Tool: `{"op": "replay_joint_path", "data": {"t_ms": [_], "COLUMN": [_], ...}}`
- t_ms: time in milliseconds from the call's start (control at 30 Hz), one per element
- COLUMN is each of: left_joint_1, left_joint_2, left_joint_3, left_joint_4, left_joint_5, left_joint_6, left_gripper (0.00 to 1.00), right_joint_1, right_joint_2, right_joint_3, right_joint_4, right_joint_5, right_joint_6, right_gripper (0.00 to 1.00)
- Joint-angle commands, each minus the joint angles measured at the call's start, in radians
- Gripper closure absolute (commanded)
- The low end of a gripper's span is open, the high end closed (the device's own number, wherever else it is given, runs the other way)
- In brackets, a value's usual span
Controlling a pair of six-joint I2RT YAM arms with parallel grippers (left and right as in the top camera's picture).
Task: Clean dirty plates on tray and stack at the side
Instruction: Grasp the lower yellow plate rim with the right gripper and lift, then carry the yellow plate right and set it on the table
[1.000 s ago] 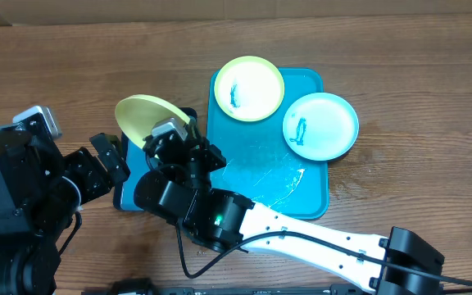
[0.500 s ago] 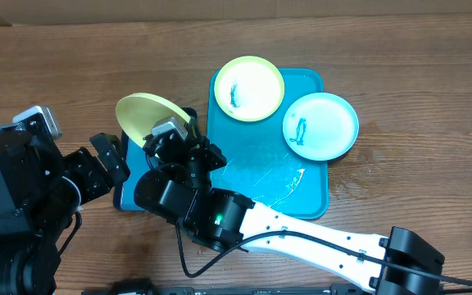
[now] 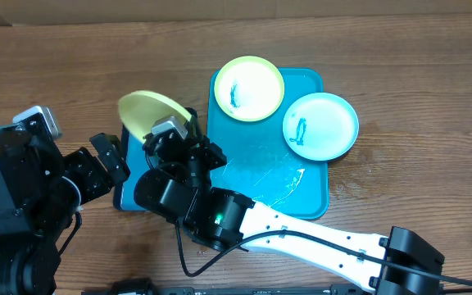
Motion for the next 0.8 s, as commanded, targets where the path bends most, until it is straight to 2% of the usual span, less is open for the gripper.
{"op": "replay_joint_path", "data": {"t_ms": [0,100,167,200,267,367,433,500,567,633,767], "left_joint_1": [0.003,0.003,0.003,0.003,0.003,0.003,0.003,0.003,0.003,0.003,0.003], "left_joint_2": [0.002,0.002,0.002,0.002,0.002,0.002,0.002,0.002,0.002,0.002,0.002], "left_joint_3": [0.012,0.012,0.012,0.012,0.012,0.012,0.012,0.012,0.012,0.012,0.012], "left_joint_4": [0.002,0.001,0.001,0.002,0.002,0.001,0.001,0.001,0.001,0.000,0.001], "left_joint_5": [0.015,0.014,0.014,0.014,0.014,0.014,0.014,0.014,0.014,0.014,0.014], "left_joint_6": [0.019,0.019,0.019,0.019,0.019,0.019,0.019,0.019,0.019,0.019,0.019], "left_gripper": [0.00,0.00,0.00,0.00,0.00,0.00,0.00,0.00,0.00,0.00,0.00], "right_joint_1": [-0.010,0.001,0.002,0.010,0.016,0.008,-0.003,-0.024,-0.061,-0.111,-0.255], "right_joint_2": [-0.016,-0.016,-0.018,-0.018,-0.017,-0.017,-0.016,-0.017,-0.024,-0.037,-0.104], "right_joint_3": [0.016,0.016,0.016,0.016,0.016,0.016,0.016,0.016,0.016,0.016,0.016], "right_joint_4": [0.014,0.011,0.024,0.021,0.021,0.018,-0.002,-0.063,-0.140,-0.196,-0.251], "right_joint_5": [0.040,0.077,0.047,-0.013,0.003,0.012,-0.011,-0.024,-0.132,-0.327,-0.724], "right_joint_6": [-0.023,-0.114,0.031,0.023,-0.046,0.083,0.103,0.267,0.429,0.539,0.619], "right_gripper": [0.96,0.96,0.96,0.96,0.96,0.96,0.96,0.96,0.96,0.96,0.96]}}
